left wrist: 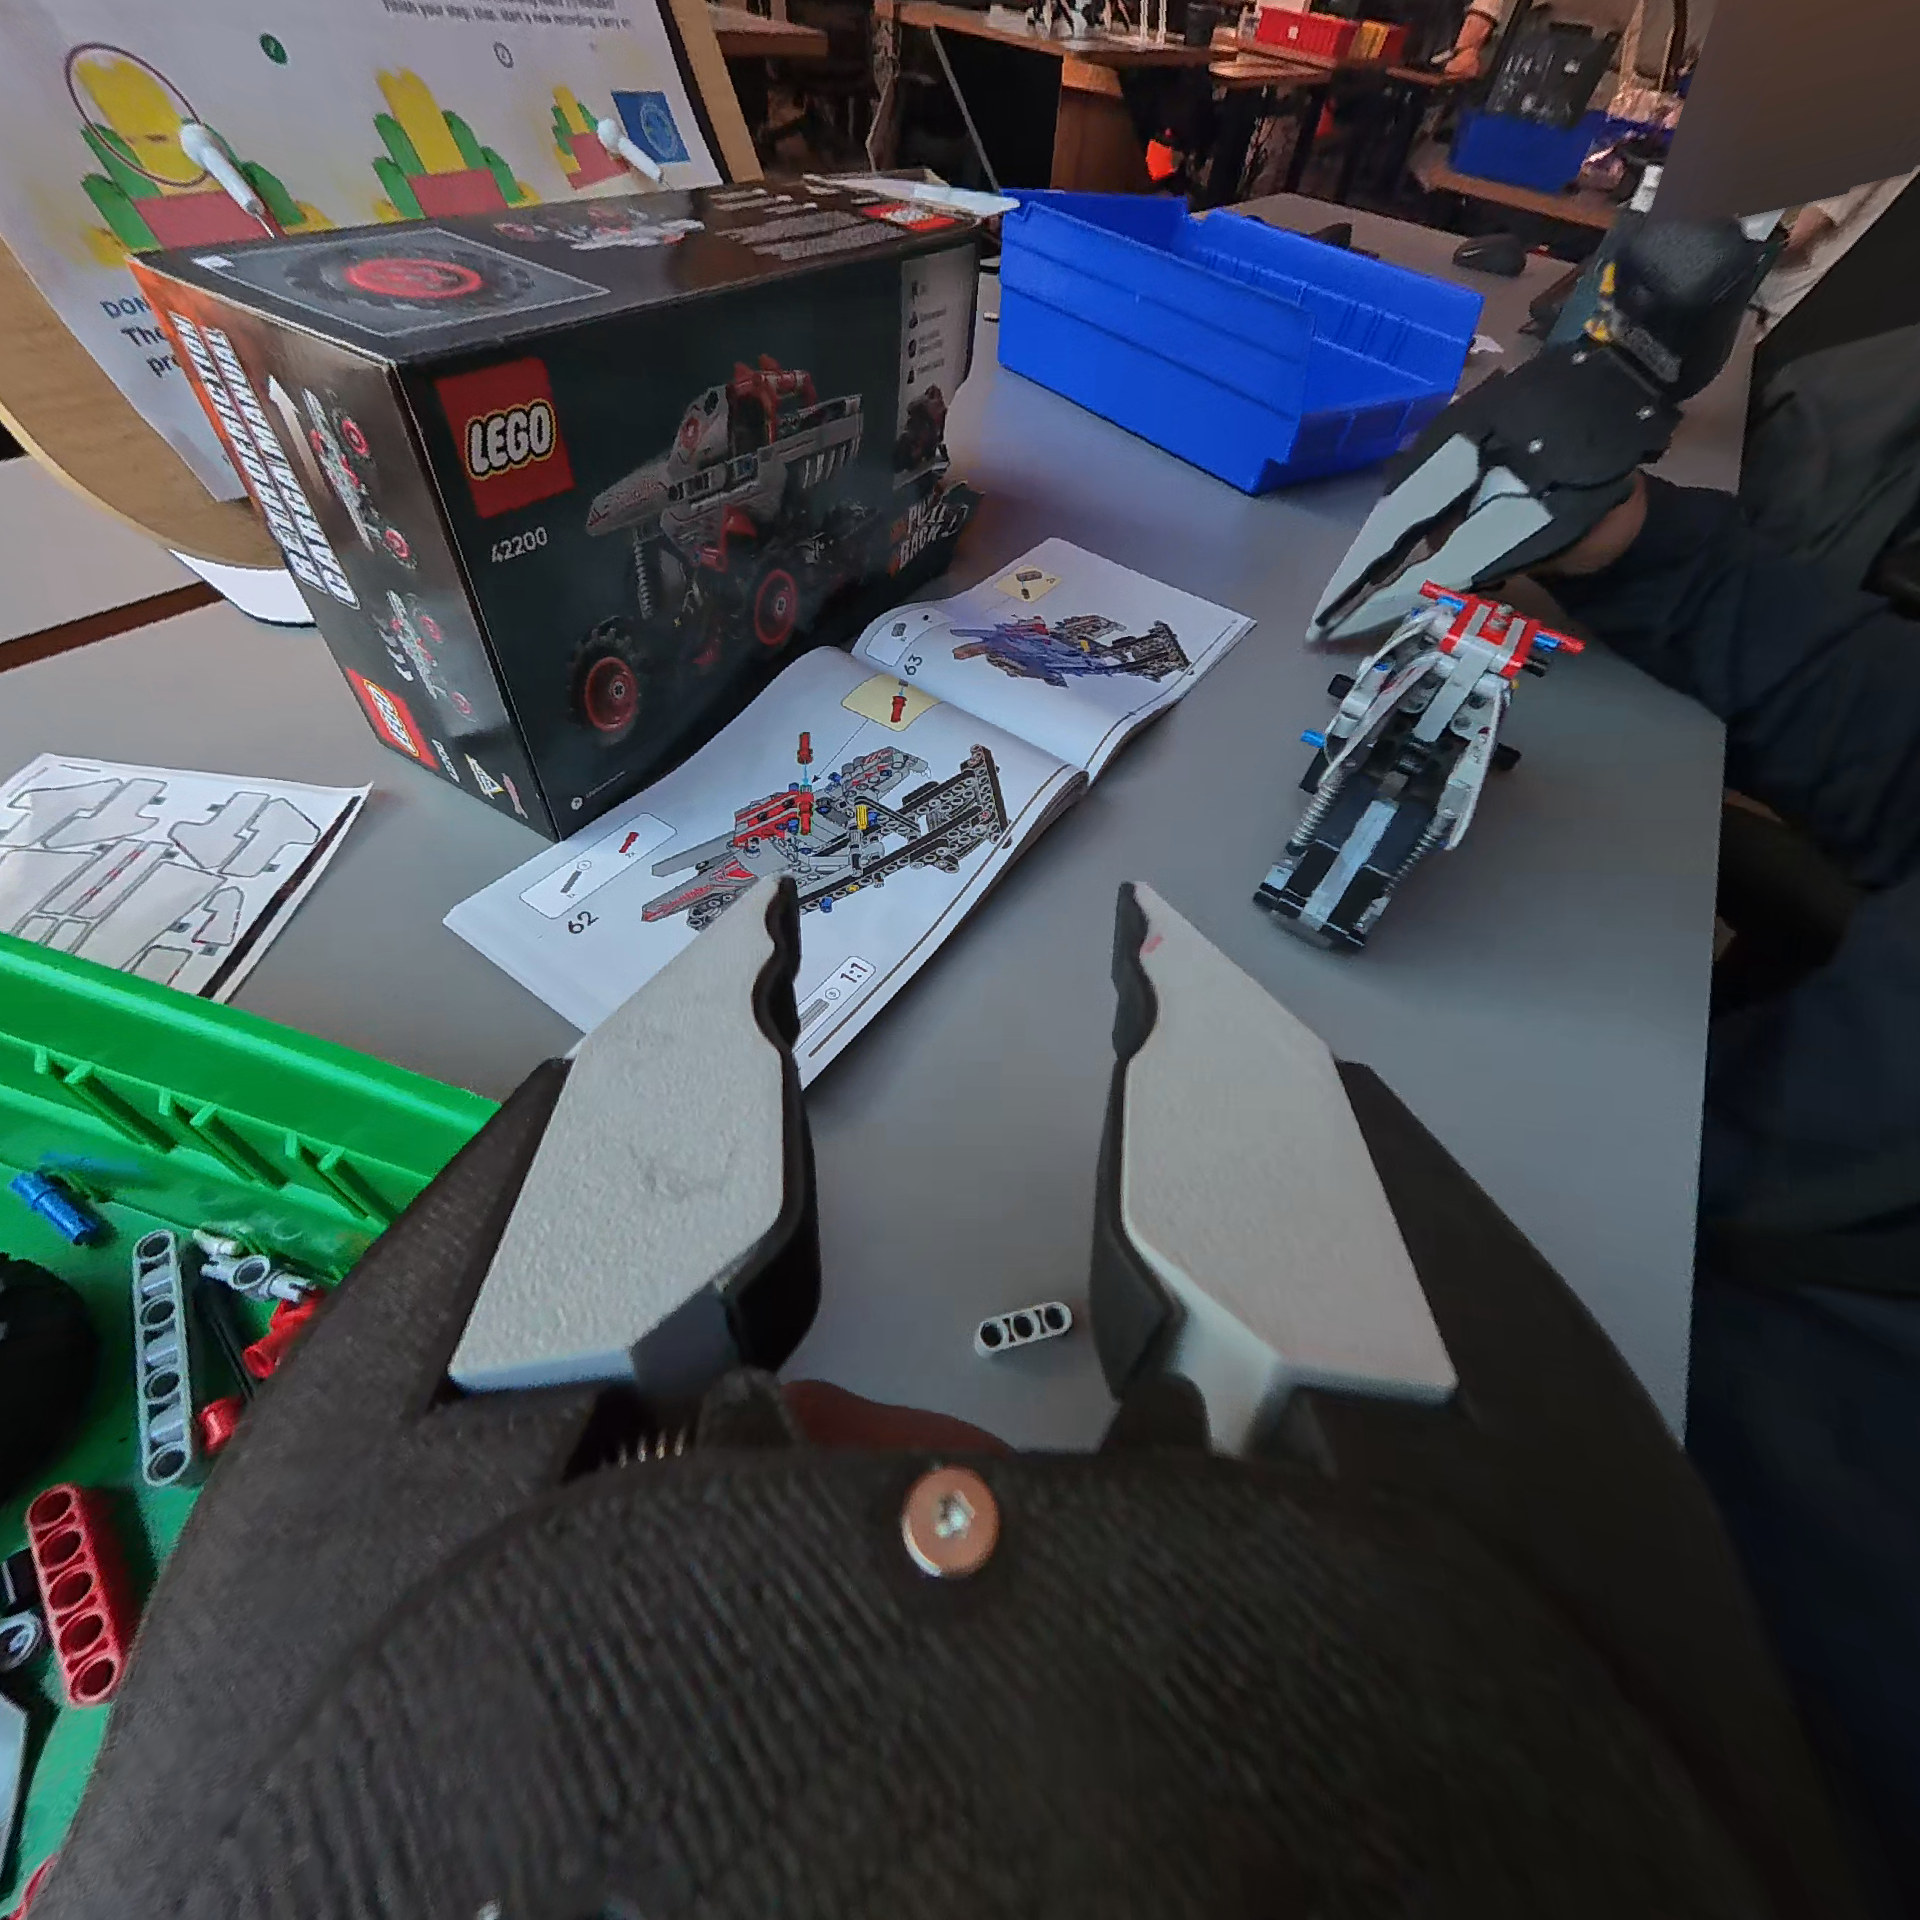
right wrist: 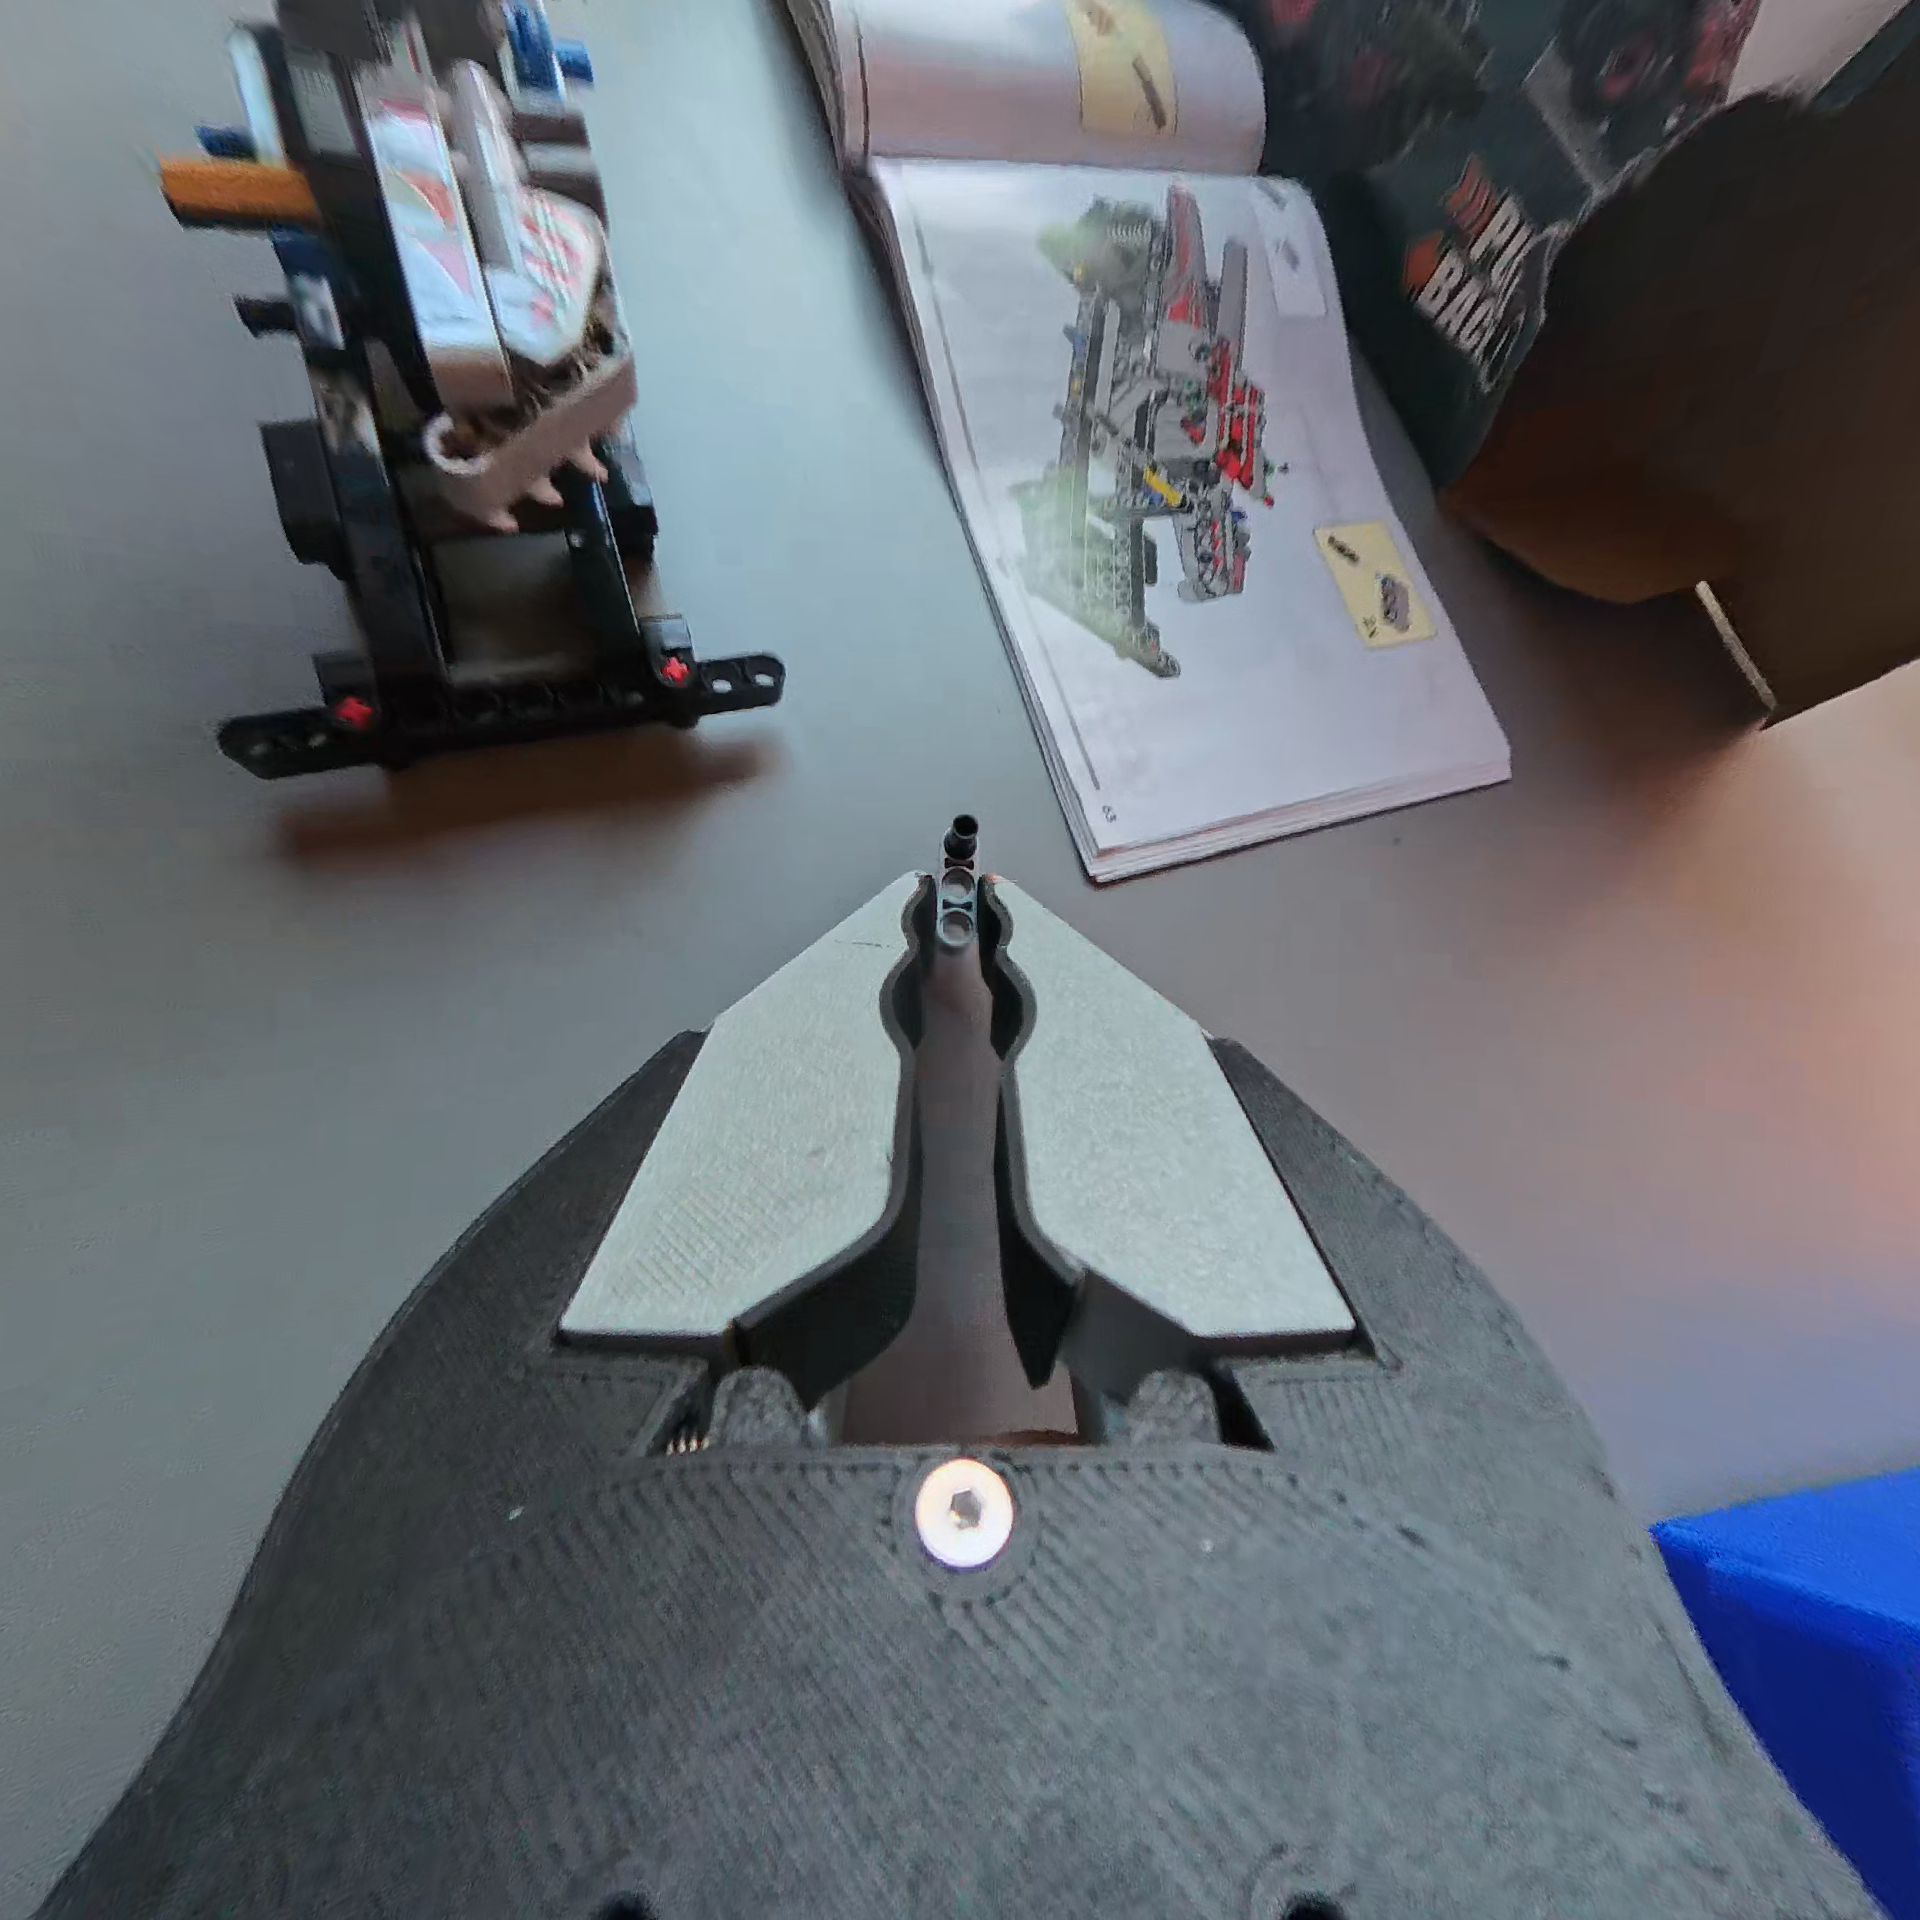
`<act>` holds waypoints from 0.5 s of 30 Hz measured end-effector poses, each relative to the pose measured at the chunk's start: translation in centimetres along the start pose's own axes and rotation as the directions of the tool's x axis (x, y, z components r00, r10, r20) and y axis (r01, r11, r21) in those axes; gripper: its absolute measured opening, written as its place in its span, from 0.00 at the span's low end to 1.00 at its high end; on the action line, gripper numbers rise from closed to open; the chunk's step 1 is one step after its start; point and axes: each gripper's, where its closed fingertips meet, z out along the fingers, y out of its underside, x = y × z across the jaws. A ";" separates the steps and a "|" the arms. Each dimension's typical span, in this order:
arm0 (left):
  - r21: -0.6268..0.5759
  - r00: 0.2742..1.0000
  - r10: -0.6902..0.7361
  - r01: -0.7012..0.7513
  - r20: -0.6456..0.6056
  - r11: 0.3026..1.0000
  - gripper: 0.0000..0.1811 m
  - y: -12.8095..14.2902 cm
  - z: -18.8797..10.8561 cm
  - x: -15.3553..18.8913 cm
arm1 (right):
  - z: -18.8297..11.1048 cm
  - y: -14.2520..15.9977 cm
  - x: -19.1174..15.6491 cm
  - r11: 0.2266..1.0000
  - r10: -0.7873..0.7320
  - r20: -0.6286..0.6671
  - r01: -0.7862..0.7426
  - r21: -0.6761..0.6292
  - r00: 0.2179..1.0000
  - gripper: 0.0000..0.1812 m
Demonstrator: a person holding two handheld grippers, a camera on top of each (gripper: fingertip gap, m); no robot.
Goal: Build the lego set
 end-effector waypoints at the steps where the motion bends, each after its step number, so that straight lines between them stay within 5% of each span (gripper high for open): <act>1: -0.007 1.000 -0.001 0.001 -0.001 1.000 0.32 0.2 0.1 0.0 | -0.1 -0.4 0.0 1.000 0.008 0.002 -0.008 0.023 1.000 0.02; 15: -0.051 0.999 0.039 -0.040 -0.024 0.998 0.32 1.0 0.7 1.2 | 0.3 0.9 0.5 0.999 0.046 0.016 -0.045 -0.024 0.999 0.02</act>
